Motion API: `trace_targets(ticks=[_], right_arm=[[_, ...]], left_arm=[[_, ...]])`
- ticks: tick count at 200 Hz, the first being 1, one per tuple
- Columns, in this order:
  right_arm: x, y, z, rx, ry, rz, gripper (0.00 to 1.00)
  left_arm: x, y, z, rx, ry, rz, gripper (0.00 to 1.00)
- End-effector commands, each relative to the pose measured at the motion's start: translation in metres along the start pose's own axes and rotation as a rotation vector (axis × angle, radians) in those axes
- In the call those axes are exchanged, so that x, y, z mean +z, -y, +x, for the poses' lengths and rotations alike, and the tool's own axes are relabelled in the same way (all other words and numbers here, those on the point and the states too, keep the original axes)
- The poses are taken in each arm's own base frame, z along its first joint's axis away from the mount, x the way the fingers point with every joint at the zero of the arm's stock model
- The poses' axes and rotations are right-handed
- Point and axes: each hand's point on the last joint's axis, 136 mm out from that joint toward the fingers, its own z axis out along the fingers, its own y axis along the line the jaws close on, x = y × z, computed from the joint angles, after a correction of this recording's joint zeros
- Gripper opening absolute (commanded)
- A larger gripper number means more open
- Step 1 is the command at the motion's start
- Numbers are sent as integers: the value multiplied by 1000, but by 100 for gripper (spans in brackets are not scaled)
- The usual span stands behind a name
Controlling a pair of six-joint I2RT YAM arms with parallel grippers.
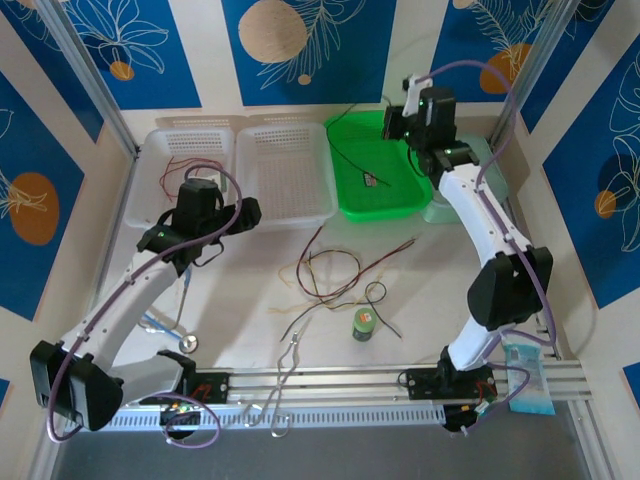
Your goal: Untangle the cables
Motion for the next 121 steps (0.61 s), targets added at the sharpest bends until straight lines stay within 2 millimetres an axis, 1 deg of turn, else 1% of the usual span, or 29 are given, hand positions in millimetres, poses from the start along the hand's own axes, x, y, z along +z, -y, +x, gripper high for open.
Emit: trace_targets(ticks=[1, 13, 41, 45, 58, 68, 89, 105, 121], right_arm=[[0, 16, 34, -22, -71, 97, 0], [3, 24, 61, -17, -133, 126, 0], [16, 48, 112, -8, -285, 222, 0], [19, 54, 119, -3, -305, 245, 0], [28, 63, 139, 9, -383, 281, 0], [38, 67, 156, 16, -449, 285, 0], [57, 72, 186, 16, -563, 281, 0], [66, 76, 207, 27, -636, 283, 0], [72, 80, 215, 59, -672, 286, 0]], left_arm=[[-7, -2, 8, -10, -8, -14, 85], [-7, -3, 13, -13, -16, -18, 85], [-8, -4, 23, -26, -29, -15, 85], [-8, -4, 24, -25, -32, -14, 85], [-9, -4, 29, -24, -43, -16, 85], [-9, -4, 31, -20, -51, -18, 85], [-11, -3, 35, -15, -59, -19, 85], [-13, -3, 37, -13, -61, -21, 85], [-17, -3, 38, -14, -63, -21, 85]])
